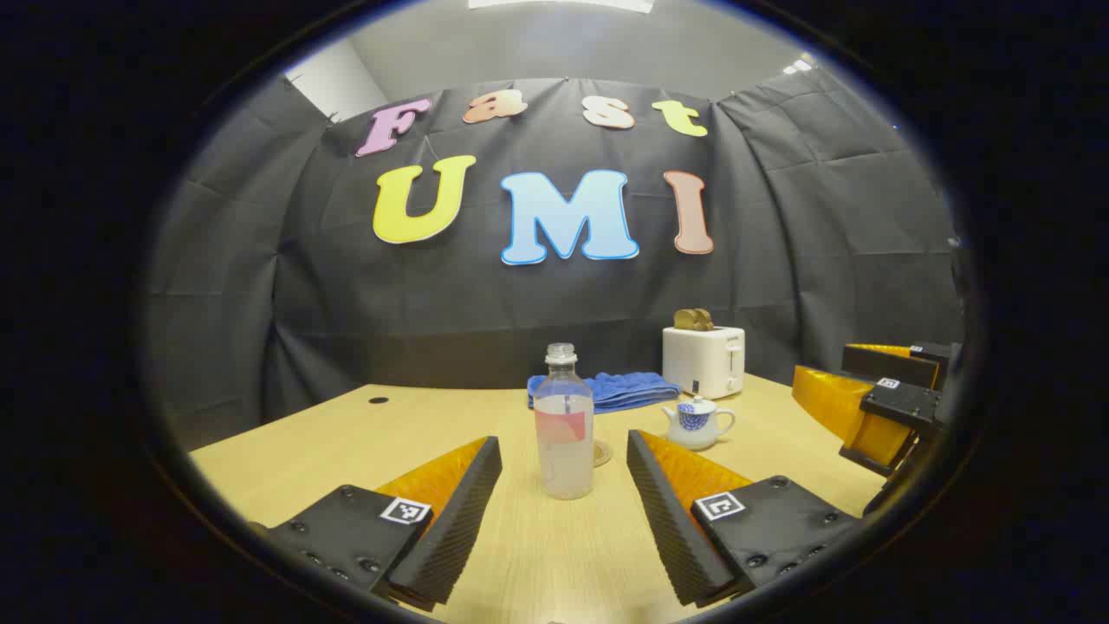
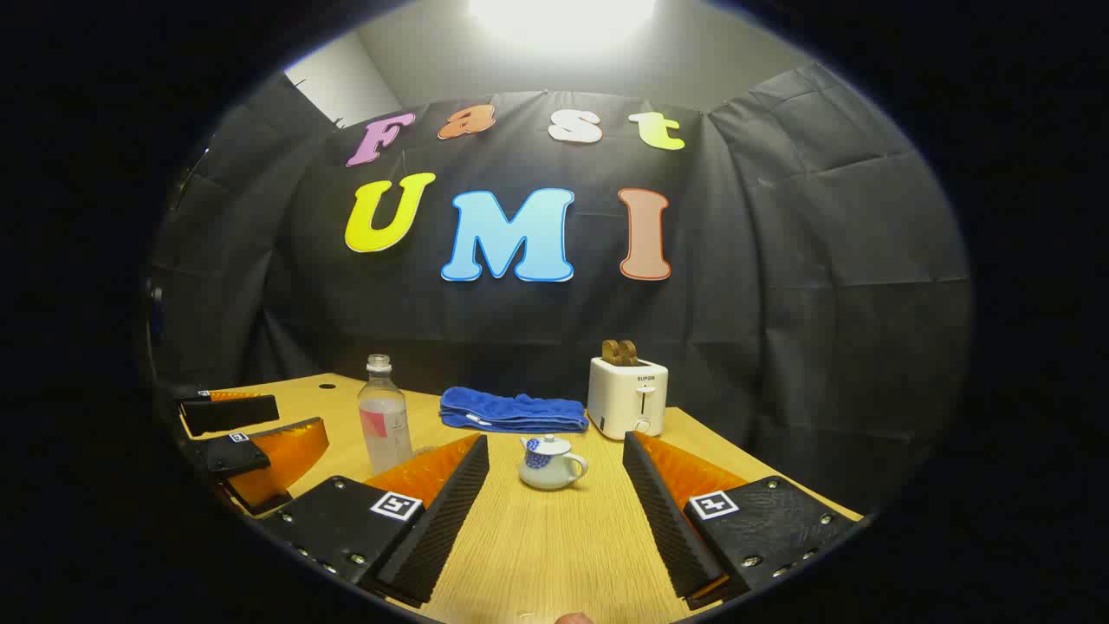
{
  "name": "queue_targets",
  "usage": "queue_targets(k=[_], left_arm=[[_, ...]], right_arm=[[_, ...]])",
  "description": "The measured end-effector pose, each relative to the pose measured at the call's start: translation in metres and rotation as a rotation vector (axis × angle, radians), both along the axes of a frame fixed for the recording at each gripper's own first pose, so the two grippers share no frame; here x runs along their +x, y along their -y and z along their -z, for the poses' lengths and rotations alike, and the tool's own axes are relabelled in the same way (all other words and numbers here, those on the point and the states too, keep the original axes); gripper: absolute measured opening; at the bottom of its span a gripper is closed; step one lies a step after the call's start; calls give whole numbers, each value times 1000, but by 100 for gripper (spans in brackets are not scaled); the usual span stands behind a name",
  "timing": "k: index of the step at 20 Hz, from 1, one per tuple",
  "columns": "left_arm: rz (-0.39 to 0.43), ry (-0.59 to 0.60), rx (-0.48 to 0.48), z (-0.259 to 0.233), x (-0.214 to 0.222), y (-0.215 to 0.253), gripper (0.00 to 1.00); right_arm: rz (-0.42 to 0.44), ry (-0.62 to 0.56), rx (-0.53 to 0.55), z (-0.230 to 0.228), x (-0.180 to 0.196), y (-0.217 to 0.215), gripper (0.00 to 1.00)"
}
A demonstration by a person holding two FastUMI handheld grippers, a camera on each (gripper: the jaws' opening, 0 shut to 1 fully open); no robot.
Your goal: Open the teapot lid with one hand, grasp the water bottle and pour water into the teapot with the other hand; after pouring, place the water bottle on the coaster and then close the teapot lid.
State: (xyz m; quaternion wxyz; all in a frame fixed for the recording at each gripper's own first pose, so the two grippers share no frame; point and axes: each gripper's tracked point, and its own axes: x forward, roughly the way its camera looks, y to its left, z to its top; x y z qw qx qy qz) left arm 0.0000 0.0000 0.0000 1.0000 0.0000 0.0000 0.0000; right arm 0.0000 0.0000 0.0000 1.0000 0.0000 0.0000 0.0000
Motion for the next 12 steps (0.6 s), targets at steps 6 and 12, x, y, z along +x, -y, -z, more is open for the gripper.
queue_targets(k=[6,12], left_arm=[[7,-11,4,1,8,-1,100],[11,-18,8,2,15,-1,100]], right_arm=[[-27,13,4,-5,10,-10,96],[-36,-15,-13,1,14,-14,96]])
